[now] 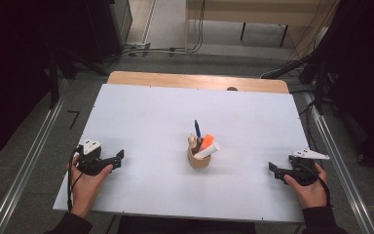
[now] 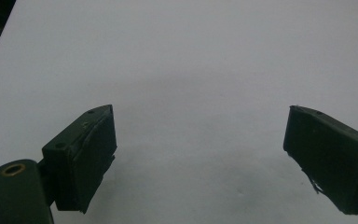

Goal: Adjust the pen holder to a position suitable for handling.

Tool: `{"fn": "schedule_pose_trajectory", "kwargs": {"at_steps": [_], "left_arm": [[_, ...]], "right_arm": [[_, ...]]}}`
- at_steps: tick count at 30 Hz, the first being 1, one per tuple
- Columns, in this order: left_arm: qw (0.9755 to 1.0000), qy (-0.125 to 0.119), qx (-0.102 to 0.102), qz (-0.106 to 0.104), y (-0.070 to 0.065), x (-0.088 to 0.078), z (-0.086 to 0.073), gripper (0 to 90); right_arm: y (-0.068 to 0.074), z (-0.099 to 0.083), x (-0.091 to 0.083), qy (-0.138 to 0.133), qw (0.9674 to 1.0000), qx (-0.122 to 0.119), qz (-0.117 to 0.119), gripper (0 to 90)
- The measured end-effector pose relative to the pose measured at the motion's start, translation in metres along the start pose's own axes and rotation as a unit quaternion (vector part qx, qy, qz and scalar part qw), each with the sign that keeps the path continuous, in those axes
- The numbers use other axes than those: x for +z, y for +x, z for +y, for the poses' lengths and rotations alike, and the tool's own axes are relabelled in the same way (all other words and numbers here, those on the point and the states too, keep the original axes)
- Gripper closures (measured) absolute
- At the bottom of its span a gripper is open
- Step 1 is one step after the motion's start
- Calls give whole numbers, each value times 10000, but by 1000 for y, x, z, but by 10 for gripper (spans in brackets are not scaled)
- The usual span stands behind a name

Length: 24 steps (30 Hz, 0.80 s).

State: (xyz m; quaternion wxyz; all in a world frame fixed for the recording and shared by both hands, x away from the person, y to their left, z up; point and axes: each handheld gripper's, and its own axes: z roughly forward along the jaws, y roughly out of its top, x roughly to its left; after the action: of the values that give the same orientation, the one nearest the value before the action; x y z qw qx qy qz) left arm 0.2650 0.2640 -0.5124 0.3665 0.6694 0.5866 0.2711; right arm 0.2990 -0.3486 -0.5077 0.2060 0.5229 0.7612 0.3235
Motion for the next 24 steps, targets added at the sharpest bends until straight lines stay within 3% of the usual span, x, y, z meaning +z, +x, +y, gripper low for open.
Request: {"fn": "schedule_pose_trajectory", "kwargs": {"at_steps": [12,24], "left_arm": [[9990,451,-35,42,1,9,3,91],[9989,473,-20,60,0,10,3,87]], "right_arm": [[2,-1,2,-2,9999,-105,-54,98],[3,-1,2,13,9999,-150,-54,82]]}}
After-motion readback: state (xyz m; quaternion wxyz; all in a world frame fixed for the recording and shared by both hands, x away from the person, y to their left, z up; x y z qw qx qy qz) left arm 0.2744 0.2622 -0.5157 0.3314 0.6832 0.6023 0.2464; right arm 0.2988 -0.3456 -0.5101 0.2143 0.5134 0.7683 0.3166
